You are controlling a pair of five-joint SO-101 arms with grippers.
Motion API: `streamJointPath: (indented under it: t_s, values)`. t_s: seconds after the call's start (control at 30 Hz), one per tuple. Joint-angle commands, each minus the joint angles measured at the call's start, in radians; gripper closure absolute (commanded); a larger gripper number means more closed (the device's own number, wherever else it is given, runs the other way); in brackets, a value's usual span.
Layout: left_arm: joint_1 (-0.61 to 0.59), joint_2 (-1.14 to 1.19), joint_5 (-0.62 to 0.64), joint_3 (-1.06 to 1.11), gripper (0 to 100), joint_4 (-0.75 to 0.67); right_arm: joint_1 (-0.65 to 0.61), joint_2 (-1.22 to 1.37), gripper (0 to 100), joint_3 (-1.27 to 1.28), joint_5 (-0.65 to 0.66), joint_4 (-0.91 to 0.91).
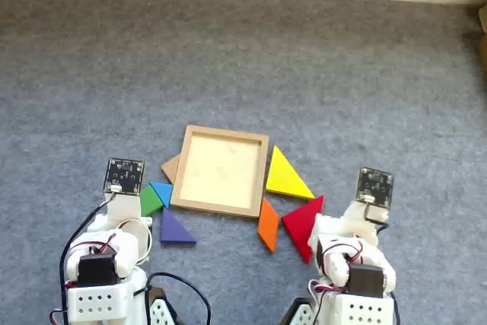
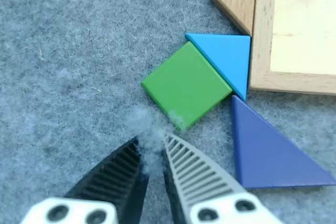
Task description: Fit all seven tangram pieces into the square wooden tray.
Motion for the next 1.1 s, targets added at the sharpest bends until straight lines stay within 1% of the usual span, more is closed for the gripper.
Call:
streamJointPath:
  t_s: [0.0,0.17,0.3,0.43,0.53,0.7,0.8,0.87,0.97,1.07]
  values:
    - [-0.008,-0.027,0.005,0.021,100,0.006,0.087,-0.005,99.4,-0.122,0.009,0.008]
    - [-0.008,-0.027,0.005,0.021,100,0.006,0.143,-0.001,99.4,-0.32,0.009,0.01]
    - [-0.008,-0.027,0.005,0.021,100,0.006,0.142,0.001,99.4,-0.441,0.009,0.016]
    - [-0.008,-0.027,0.005,0.021,100,0.006,0.139,0.031,99.4,-0.587,0.009,0.074]
    - [-0.008,-0.027,0.005,0.021,100,0.006,0.139,0.148,99.4,-0.736,0.009,0.137]
    - [-0.008,-0.027,0.005,0.021,100,0.006,0.133,0.444,99.4,-0.993,0.009,0.277]
    - [-0.008,-0.027,0.005,0.021,100,0.006,0.059,0.598,99.4,-1.099,0.009,0.332]
    - [-0.008,-0.027,0.005,0.021,100,0.006,-0.001,0.67,99.4,-1.13,0.009,0.335]
    - [-0.008,-0.027,0.005,0.021,100,0.006,-0.081,0.733,99.4,-1.136,0.011,0.334]
    - [-0.008,-0.027,0.005,0.021,100,0.006,-0.191,0.748,99.4,-1.13,0.011,0.332]
